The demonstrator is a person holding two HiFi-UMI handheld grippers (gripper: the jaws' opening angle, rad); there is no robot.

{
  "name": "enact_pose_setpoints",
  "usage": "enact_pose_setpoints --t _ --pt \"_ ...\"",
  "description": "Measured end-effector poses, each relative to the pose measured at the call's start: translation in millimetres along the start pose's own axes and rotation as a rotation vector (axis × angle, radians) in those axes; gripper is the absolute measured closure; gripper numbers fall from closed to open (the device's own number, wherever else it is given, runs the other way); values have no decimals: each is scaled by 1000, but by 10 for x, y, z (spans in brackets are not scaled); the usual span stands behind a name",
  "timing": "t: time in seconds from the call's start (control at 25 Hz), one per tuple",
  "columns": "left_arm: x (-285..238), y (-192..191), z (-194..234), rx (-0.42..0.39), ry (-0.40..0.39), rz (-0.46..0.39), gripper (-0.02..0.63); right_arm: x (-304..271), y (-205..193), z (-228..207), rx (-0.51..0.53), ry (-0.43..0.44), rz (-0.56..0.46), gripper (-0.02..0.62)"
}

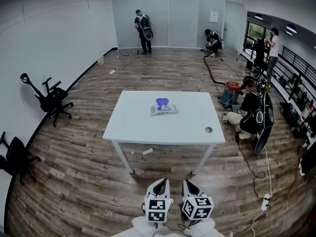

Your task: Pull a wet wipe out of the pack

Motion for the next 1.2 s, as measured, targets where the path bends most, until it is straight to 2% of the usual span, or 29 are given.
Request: enact_pose_setpoints --t 0.6,1.2 --pt "-516 135 308 3 29 -9 610 -622 206 -111 10 16 11 586" --pt "-1316 519 612 4 12 -16 611 -1334 701 -292 17 2 5 586"
Point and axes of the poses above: the fingertips, and each gripper's own axes: x backward along the fingers, z to its left, y out of its top, the point moved 8 cm from there along x, backward along the fingers, and after that the axes turned 7 degrees about y, right-handed, at the moved point
